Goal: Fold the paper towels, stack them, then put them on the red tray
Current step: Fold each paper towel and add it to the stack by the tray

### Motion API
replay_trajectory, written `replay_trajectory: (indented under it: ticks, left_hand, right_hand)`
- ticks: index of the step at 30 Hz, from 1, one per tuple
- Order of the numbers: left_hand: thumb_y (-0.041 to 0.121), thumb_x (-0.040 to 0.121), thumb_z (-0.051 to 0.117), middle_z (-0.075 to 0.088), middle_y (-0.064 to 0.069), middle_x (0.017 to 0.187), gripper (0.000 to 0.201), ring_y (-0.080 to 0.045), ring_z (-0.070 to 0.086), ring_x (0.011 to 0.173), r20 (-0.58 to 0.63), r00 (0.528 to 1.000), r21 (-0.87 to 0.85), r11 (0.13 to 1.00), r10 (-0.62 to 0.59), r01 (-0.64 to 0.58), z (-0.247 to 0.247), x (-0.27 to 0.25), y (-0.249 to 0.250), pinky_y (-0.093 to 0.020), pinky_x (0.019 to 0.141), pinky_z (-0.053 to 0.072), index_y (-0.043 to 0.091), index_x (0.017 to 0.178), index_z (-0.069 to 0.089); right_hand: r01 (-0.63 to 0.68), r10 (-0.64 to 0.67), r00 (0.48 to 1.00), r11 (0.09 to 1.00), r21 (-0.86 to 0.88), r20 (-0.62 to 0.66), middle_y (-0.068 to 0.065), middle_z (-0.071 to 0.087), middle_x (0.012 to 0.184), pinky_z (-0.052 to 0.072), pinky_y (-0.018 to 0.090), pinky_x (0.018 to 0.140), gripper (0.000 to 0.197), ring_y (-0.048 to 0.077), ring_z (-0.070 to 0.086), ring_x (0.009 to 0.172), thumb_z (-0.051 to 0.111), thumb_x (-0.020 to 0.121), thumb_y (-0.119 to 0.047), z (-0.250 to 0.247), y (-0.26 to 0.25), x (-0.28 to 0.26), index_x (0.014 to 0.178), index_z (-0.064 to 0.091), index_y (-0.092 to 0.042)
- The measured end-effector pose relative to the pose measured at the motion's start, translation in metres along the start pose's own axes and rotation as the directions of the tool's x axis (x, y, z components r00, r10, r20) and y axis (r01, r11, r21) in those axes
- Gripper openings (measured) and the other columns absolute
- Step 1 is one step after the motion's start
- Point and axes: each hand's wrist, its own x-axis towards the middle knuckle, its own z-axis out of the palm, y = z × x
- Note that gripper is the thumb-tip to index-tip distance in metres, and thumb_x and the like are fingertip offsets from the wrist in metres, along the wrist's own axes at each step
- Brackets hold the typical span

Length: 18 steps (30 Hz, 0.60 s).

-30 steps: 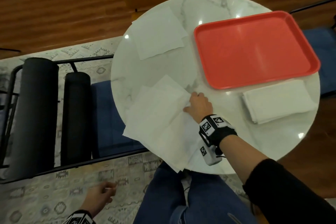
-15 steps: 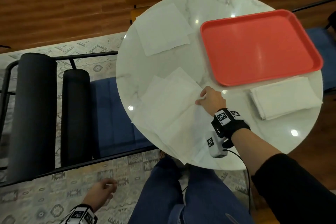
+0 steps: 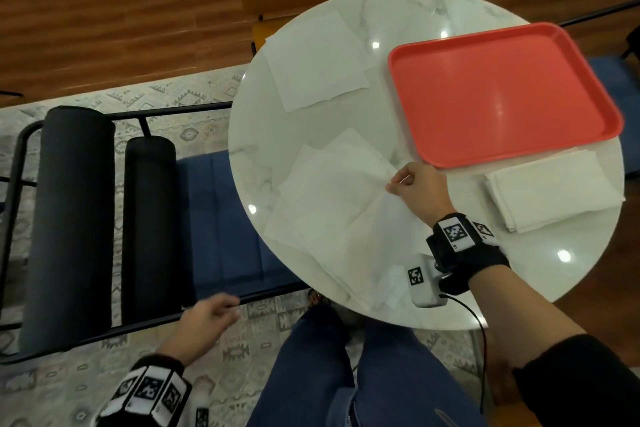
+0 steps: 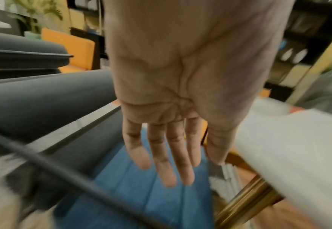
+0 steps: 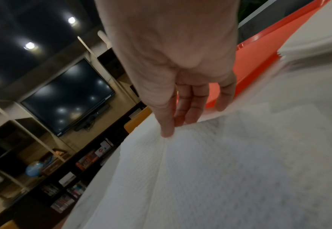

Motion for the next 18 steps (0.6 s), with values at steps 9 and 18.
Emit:
replay_trajectory:
  ticks: [9, 18]
  left_hand:
    - [0.034, 0.081, 0.071, 0.056, 0.008, 0.115, 0.052, -0.008, 0.054, 0.104, -0.098, 0.886, -0.022, 0.889, 0.453, -0.457, -0.029, 0.061, 0.189, -0.020, 0.085, 0.040, 0.026, 0.127, 0.049]
    - [0.044, 0.087, 0.060, 0.072, 0.005, 0.096, 0.021, -0.019, 0.064, 0.094, -0.194, 0.786, 0.406, 0.778, 0.586, -0.480, -0.005, 0.083, 0.236, -0.033, 0.079, 0.049, 0.032, 0.102, 0.070]
  right_hand:
    - [0.167, -0.173, 0.985, 0.971, 0.173, 0.023, 0.002, 0.066, 0.091, 0.038, 0.020, 0.060, 0.011, 0.015, 0.054, 0.067, 0.075, 0.079, -0.020, -0.022, -0.002, -0.022, 0.077, 0.064, -0.018]
    - [0.084, -0.088, 0.996, 0.985, 0.148, 0.022, 0.004, 0.061, 0.106, 0.049, 0.031, 0.075, 0.031, 0.022, 0.059, 0.087, 0.073, 0.081, -0.023, -0.041, 0.014, -0.019, 0.108, 0.059, -0.019]
